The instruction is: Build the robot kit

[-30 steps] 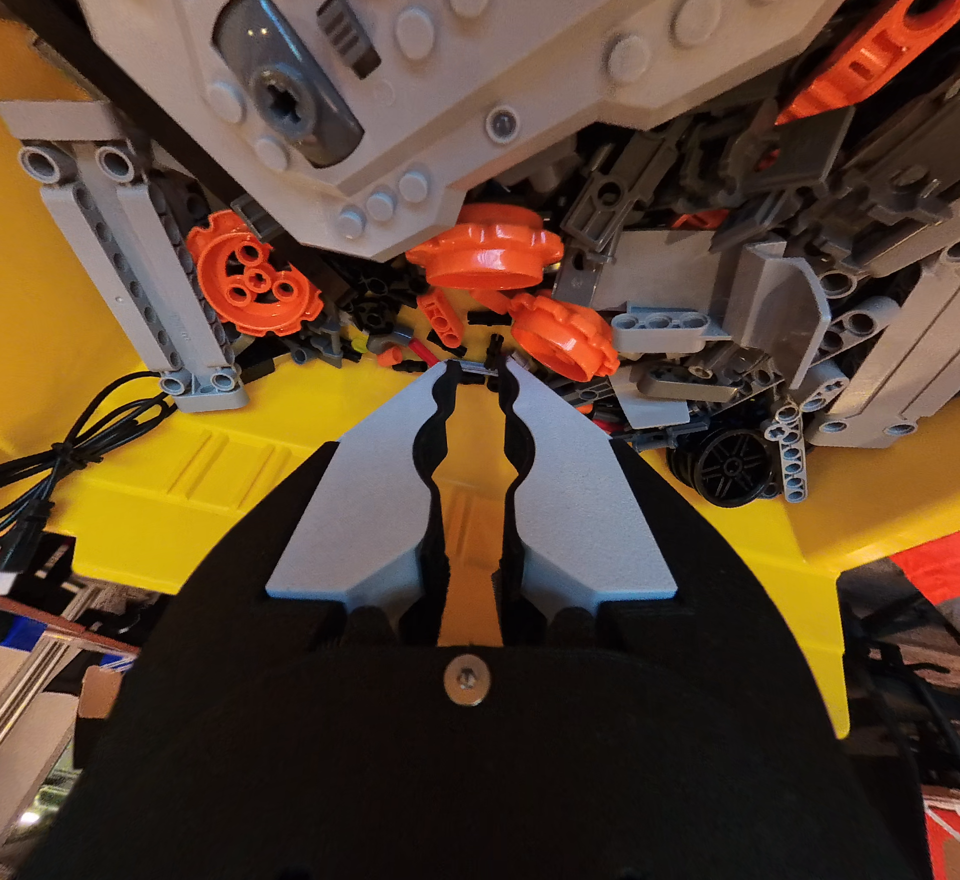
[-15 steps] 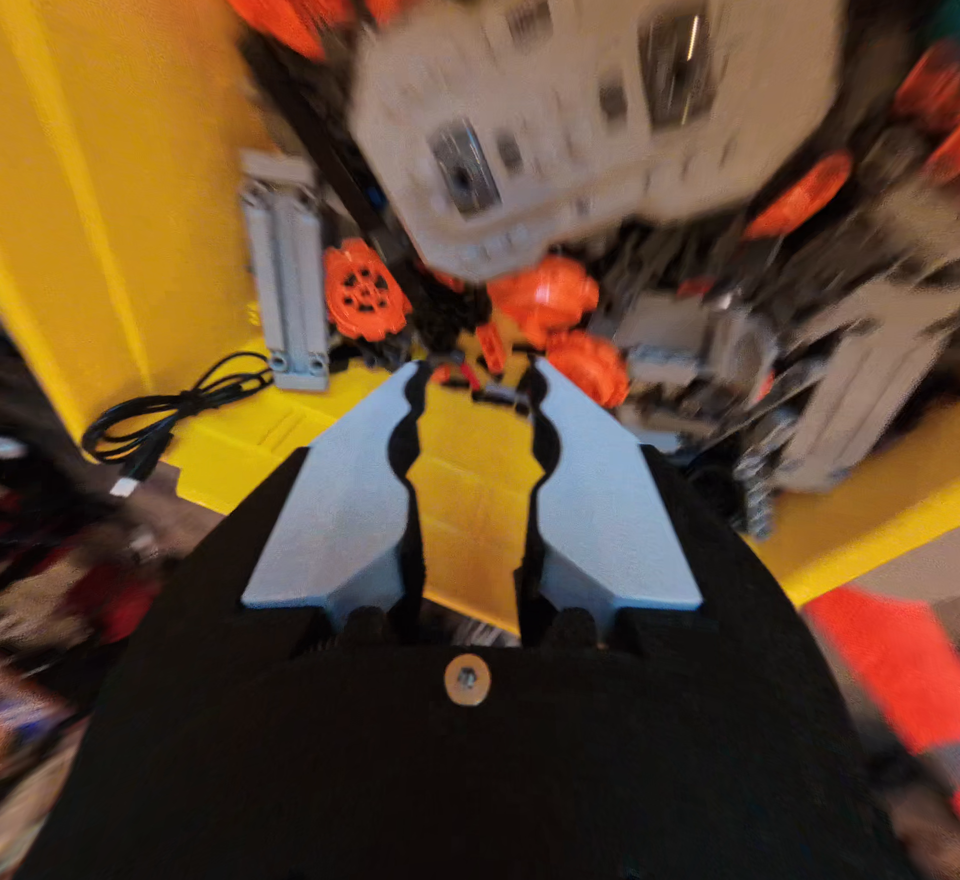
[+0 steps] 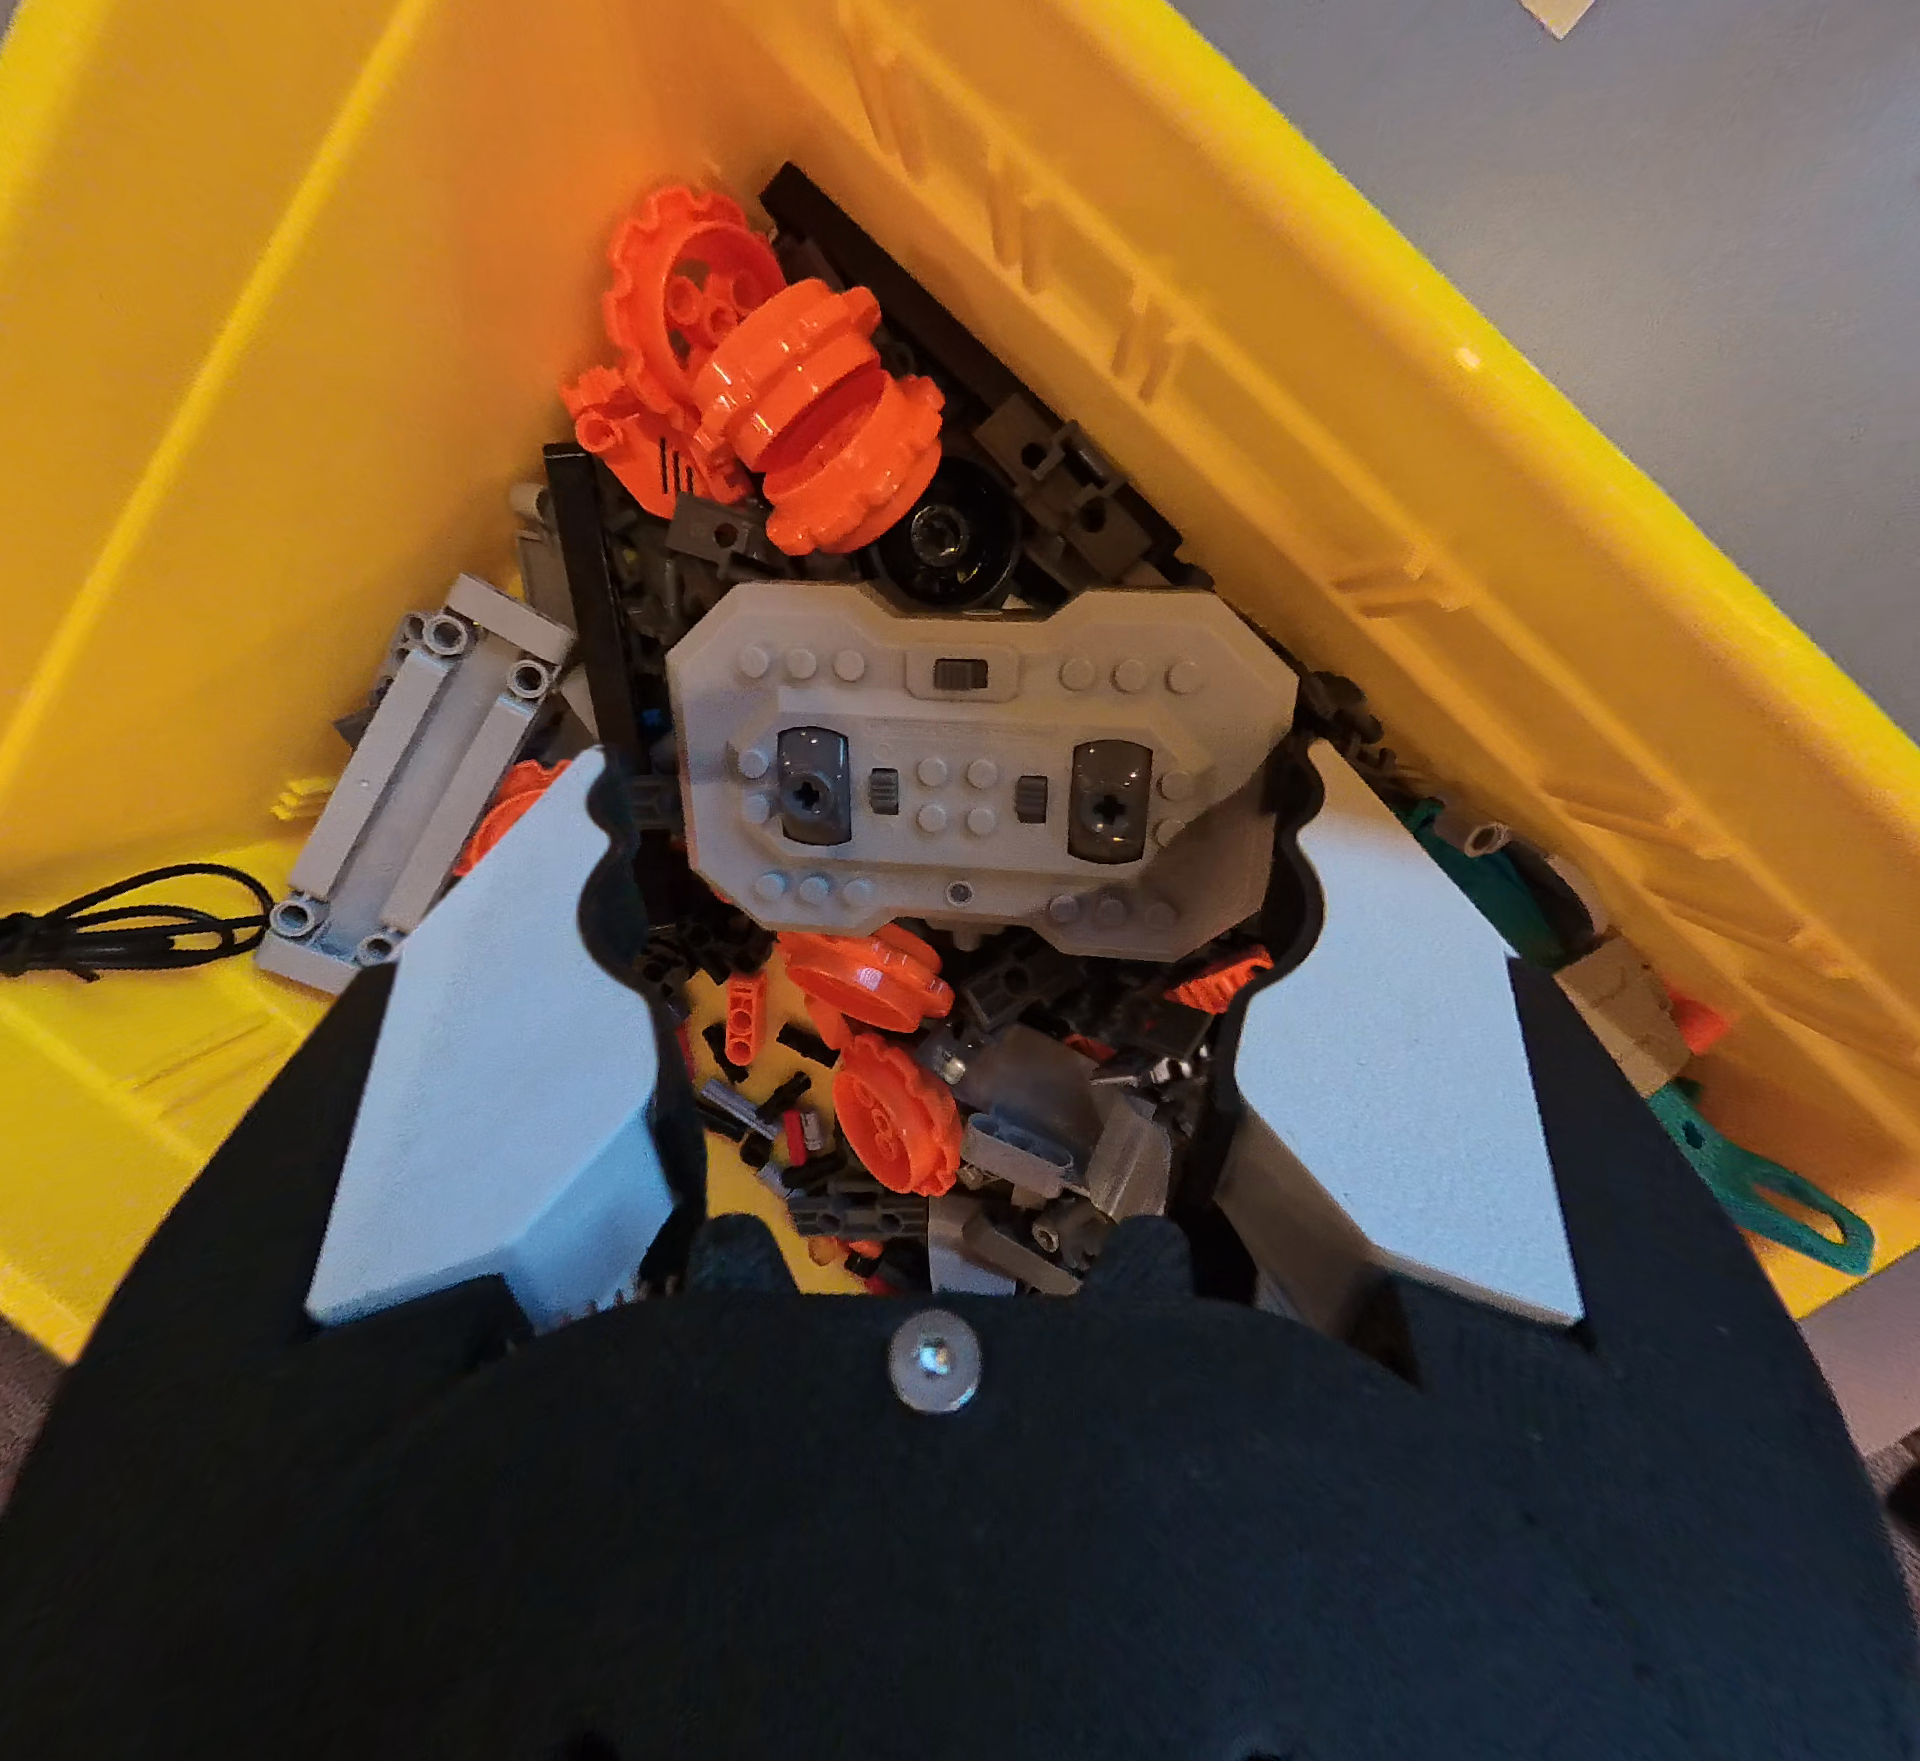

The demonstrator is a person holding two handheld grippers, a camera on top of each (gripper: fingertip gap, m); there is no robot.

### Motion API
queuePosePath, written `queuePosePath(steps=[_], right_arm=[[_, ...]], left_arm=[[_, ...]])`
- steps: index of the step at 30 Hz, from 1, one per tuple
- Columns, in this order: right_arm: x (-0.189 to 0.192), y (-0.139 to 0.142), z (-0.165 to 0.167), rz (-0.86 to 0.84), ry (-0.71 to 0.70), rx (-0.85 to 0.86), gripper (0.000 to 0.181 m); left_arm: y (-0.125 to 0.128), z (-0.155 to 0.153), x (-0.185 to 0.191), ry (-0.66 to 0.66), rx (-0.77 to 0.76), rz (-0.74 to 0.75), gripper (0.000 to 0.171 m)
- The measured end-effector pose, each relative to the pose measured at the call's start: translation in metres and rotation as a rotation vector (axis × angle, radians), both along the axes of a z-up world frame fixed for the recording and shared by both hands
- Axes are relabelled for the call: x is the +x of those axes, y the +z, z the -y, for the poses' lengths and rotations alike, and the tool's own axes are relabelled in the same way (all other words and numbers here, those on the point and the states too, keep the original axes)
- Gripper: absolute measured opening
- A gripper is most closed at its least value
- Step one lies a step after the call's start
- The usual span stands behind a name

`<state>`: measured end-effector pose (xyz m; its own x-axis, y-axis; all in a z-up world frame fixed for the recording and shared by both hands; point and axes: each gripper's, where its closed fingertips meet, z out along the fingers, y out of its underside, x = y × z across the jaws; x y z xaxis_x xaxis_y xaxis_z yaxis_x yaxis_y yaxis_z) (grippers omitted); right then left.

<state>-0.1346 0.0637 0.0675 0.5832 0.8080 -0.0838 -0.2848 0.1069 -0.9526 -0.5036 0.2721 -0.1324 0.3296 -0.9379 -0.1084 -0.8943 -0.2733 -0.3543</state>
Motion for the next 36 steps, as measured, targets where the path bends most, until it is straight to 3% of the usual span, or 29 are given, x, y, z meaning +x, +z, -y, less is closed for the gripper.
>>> queuePosePath(steps=[11, 21, 25, 30, 33, 36], right_arm=[[0.0, 0.0, 0.0, 0.001, 0.002, -0.003, 0.048], [0.001, 0.002, 0.002, -0.005, 0.004, 0.005, 0.048], [0.001, 0.002, 0.001, -0.005, 0.005, 0.003, 0.049], [-0.002, 0.002, 0.002, 0.005, 0.007, 0.006, 0.048], [-0.001, 0.002, 0.003, 0.003, 0.008, 0.007, 0.048], [0.0, 0.004, 0.004, -0.004, 0.009, 0.011, 0.048]], left_arm=[[-0.007, 0.0, -0.003, 0.073, -0.091, -0.097, 0.117], [0.006, -0.008, -0.001, 0.229, -0.219, -0.002, 0.116], [0.024, -0.025, 0.001, 0.314, -0.246, 0.083, 0.116], [0.046, -0.066, 0.01, 0.552, -0.189, 0.287, 0.116], [0.043, -0.074, 0.018, 0.683, -0.218, 0.384, 0.116], [0.034, -0.077, 0.022, 0.731, -0.228, 0.39, 0.116]])
